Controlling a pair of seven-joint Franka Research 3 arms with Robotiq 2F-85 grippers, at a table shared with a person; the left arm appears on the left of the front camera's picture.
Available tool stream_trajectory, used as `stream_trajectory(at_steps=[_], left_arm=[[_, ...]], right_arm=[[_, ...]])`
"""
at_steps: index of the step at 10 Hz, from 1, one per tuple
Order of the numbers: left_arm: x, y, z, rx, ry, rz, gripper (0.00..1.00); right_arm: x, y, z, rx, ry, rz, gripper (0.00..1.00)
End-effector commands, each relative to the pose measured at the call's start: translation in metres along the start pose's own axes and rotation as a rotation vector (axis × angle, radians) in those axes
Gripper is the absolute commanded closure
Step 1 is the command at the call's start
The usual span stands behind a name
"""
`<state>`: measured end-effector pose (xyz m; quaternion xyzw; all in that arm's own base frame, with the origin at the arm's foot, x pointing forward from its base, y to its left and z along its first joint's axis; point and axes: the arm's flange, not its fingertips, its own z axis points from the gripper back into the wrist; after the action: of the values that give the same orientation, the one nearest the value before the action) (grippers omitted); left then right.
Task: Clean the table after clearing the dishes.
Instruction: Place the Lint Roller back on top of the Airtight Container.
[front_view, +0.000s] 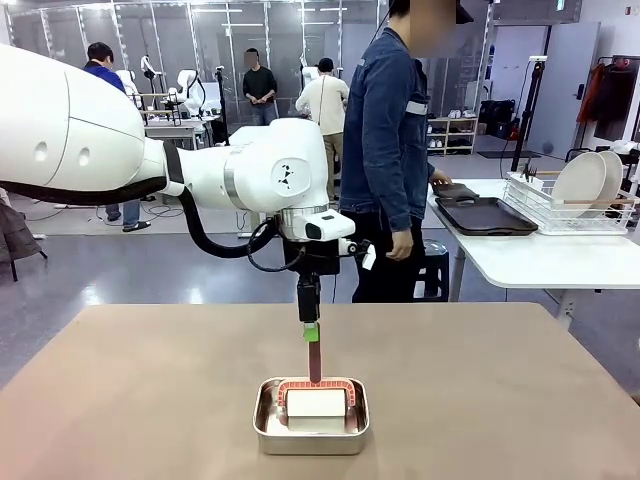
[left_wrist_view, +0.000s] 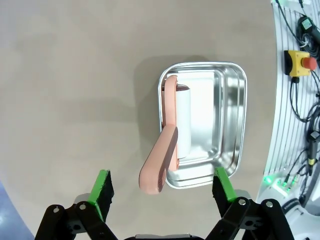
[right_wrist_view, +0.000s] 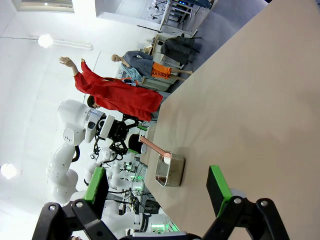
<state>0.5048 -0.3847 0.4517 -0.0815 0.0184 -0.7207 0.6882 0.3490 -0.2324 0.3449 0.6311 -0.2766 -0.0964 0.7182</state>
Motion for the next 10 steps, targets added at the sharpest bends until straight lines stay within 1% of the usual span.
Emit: stream_trajectory(at_steps=[1,2,10], left_arm=[[-0.006,-0.011,-0.004,0.010,0.022,-0.042,0.00],[0.000,0.000,0.000,0.000,0.000,0.000,0.00],[0.000,0.000,0.000,0.000,0.000,0.000,0.00]], right_arm=[[0.000,0.004,0.000,-0.005,0.003,-0.011,0.00],[0.000,0.004,0.000,-0.005,0.003,-0.011,0.00],[0.000,0.004,0.000,-0.005,0.003,-0.011,0.00]])
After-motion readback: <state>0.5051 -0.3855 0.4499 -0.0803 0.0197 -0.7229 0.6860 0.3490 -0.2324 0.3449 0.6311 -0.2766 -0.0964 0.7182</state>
